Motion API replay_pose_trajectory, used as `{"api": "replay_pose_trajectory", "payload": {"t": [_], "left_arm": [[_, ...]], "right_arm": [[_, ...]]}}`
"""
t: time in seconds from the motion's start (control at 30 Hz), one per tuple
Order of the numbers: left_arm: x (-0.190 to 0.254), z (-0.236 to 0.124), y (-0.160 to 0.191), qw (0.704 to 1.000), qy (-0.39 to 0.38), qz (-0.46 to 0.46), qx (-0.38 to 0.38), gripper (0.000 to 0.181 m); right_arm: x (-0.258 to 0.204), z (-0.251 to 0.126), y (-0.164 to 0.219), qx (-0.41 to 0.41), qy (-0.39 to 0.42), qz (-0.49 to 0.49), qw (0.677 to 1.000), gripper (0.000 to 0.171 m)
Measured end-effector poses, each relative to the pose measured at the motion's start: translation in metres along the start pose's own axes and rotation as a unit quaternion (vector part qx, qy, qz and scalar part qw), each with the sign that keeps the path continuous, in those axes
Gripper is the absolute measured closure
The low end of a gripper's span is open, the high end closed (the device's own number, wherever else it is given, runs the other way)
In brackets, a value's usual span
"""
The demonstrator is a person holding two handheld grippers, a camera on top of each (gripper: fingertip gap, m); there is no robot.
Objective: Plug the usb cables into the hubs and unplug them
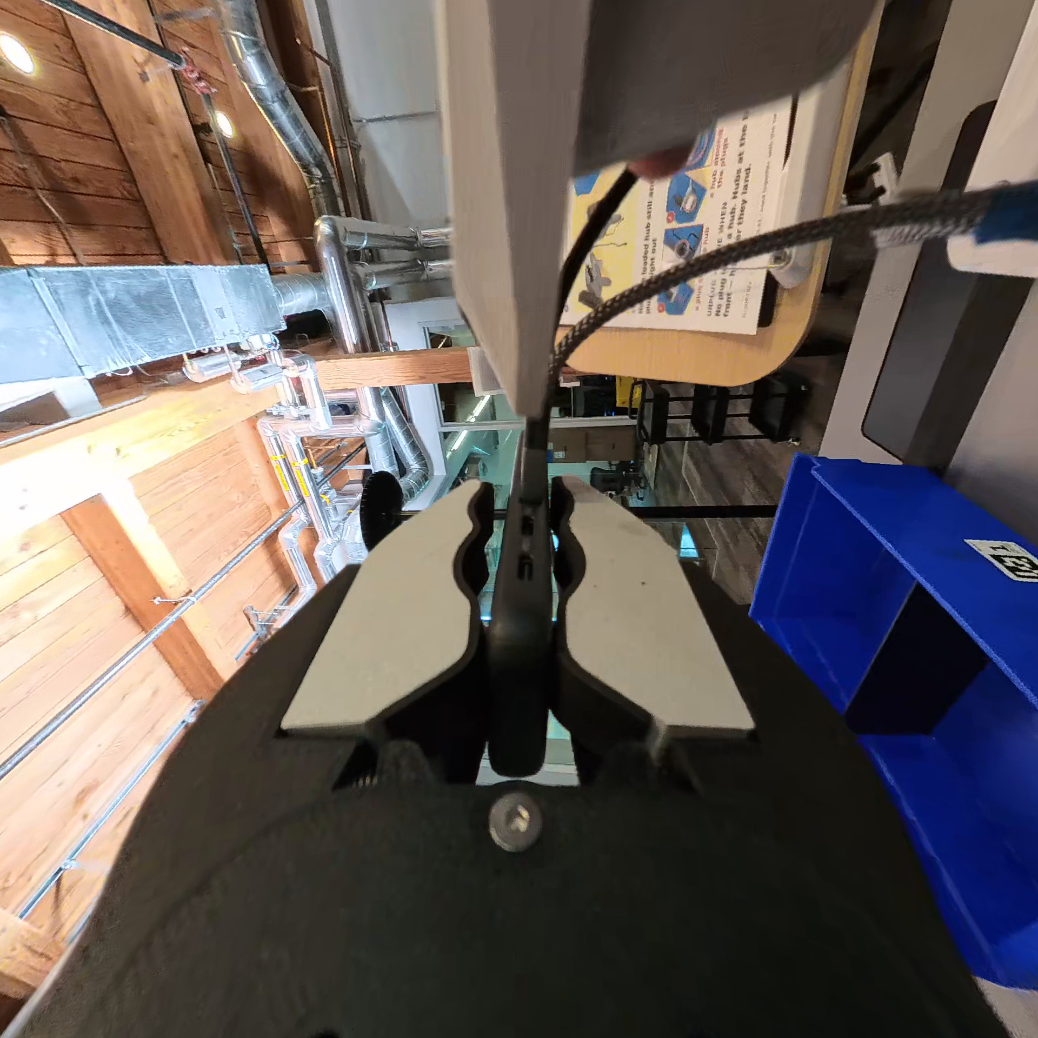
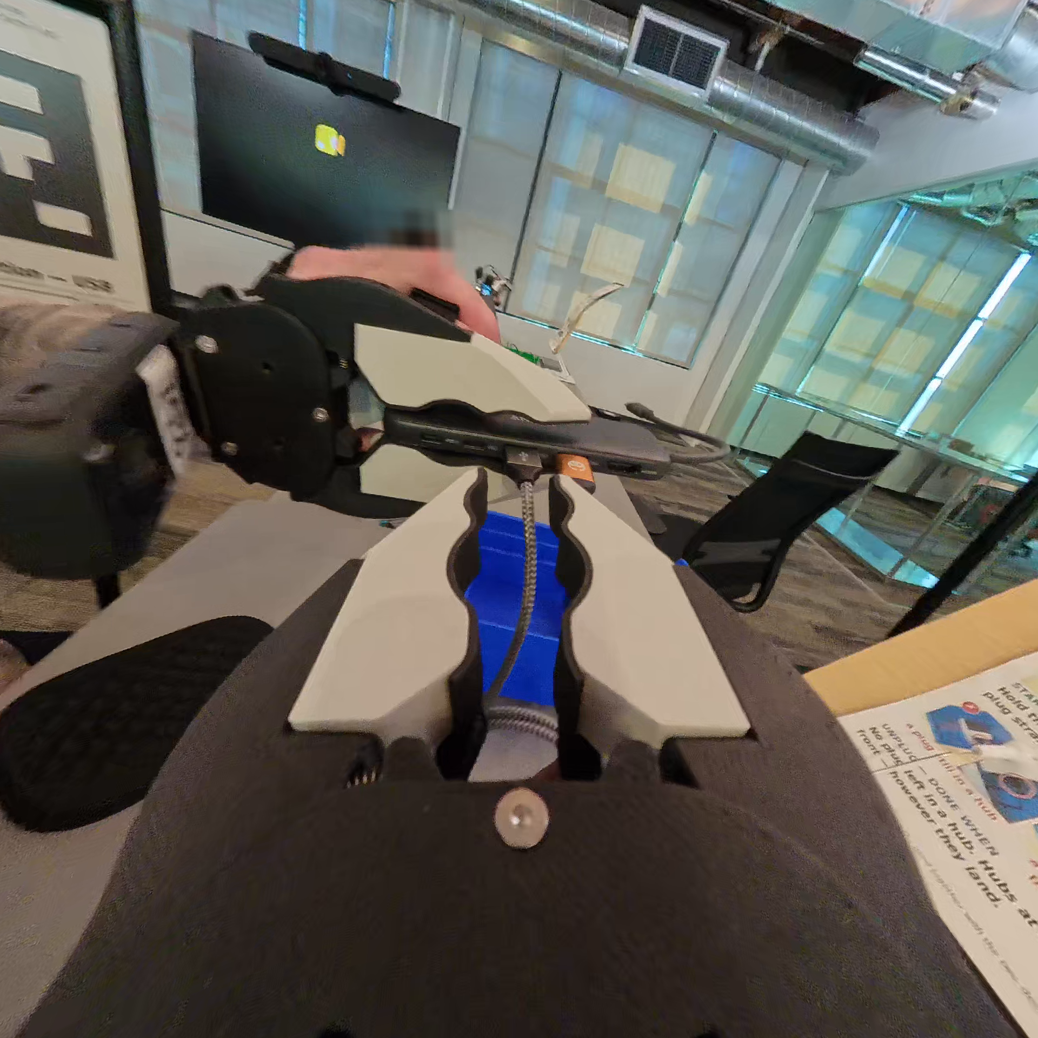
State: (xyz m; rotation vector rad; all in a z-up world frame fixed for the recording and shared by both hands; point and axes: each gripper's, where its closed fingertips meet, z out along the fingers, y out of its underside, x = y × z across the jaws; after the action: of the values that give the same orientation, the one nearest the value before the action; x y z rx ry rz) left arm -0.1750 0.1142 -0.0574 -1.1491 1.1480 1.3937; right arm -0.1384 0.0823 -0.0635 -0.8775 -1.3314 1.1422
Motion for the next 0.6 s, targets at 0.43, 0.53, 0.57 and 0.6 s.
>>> {"api": "replay_pose_trajectory", "payload": {"t": [0.43,0.53,0.57,0.6], "left_arm": [[-0.003,-0.003,-0.014,0.999,-0.038,-0.002,0.025,0.161],[-0.005,-0.003,-0.015,0.999,-0.043,-0.002,0.033,0.162],[-0.005,-0.003,-0.014,0.999,-0.039,-0.002,0.032,0.162],[-0.004,-0.003,-0.014,0.999,-0.038,-0.003,0.032,0.162]], "right_arm": [[0.001,0.015,0.003,0.030,0.009,0.014,0.999,0.159],[0.001,0.015,0.001,0.038,0.009,0.010,0.999,0.160],[0.001,0.014,0.002,0.037,0.007,0.012,0.999,0.160],[0.001,0.014,0.001,0.037,0.007,0.011,0.999,0.160]]}}
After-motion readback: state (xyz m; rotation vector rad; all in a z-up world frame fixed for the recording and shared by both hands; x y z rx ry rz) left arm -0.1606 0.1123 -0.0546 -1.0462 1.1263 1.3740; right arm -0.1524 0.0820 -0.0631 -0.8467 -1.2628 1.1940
